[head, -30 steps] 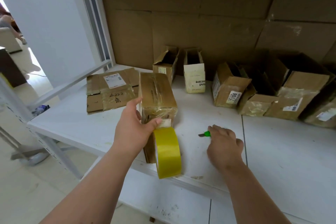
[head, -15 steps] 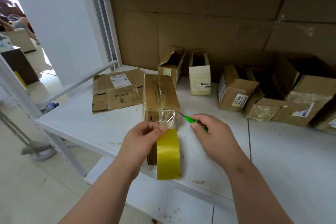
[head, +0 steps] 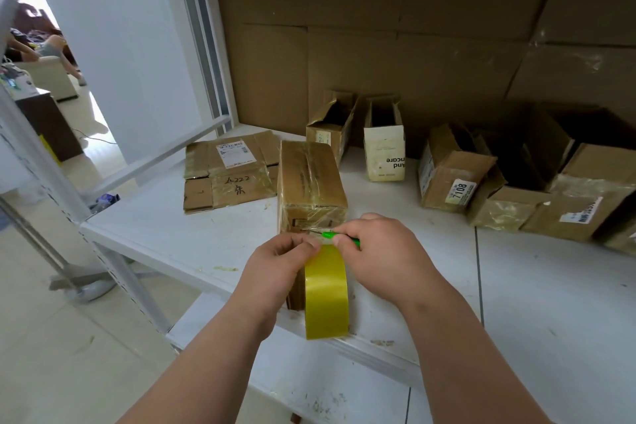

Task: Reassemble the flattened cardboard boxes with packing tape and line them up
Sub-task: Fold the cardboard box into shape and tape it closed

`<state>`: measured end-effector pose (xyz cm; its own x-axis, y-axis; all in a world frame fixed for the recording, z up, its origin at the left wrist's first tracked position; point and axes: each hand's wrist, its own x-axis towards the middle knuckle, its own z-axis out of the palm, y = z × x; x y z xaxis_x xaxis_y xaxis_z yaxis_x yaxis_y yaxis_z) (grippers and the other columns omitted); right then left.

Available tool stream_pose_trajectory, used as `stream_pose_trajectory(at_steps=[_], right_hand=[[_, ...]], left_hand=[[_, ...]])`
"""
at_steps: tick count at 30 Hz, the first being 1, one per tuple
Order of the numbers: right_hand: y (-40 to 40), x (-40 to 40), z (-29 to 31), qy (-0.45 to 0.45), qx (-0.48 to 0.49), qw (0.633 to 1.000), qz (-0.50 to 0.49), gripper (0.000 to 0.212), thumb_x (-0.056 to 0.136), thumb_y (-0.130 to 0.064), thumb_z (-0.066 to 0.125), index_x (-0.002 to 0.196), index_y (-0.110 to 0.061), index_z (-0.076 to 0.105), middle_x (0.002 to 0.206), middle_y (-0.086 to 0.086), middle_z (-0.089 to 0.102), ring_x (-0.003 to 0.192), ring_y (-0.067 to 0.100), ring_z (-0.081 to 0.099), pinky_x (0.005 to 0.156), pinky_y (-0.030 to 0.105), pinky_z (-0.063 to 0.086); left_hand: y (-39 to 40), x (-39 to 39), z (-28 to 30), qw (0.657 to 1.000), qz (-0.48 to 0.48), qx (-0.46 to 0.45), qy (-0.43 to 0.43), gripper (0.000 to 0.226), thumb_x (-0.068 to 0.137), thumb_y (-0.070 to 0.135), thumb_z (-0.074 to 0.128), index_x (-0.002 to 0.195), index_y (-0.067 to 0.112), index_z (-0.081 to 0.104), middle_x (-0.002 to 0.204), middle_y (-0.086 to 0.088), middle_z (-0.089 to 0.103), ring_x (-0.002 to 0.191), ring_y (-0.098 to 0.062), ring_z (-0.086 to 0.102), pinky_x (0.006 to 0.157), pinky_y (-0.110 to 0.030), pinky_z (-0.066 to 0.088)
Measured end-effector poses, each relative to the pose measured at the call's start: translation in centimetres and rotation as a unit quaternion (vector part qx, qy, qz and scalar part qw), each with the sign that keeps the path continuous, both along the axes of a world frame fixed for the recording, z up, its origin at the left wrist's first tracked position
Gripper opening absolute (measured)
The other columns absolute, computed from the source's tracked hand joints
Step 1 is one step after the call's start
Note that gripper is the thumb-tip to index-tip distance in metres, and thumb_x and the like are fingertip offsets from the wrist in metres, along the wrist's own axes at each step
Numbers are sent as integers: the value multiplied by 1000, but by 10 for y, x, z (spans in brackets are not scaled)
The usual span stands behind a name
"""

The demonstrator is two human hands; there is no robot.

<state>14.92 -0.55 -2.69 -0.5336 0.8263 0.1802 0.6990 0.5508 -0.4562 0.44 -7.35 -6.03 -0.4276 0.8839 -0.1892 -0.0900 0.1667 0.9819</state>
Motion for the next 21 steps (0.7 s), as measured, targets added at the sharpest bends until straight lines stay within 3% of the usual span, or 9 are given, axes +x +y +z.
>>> stream_pose_trajectory(at_steps=[7,15,21], right_hand=[[2,-12,7,-32,10,999,-5,29,98,-37,48,114,-27,70,111,-1,62,103,19,57,88,35,50],[7,-4,10,-24,-10,999,-34,23,96,-36,53,100,-25,74,96,-7,70,83,16,60,71,31,51],[6,-13,8,-32,-8,999,-18,23,96,-33,52,102,-27,74,99,-3,68,91,19,59,76,32,51]], left_hand=[[0,1,-1,1000,-6,13,11,10,91,20,66,84,18,73,76,3,68,73,-15,59,69,-29,42],[2,-1,-3,1000,3,5,13,11,93,22,64,87,15,71,77,-1,66,75,-18,58,70,-30,44],[3,1,-3,999,-4,5,38,13,92,24,63,87,14,71,79,-3,67,76,-19,58,72,-33,43]])
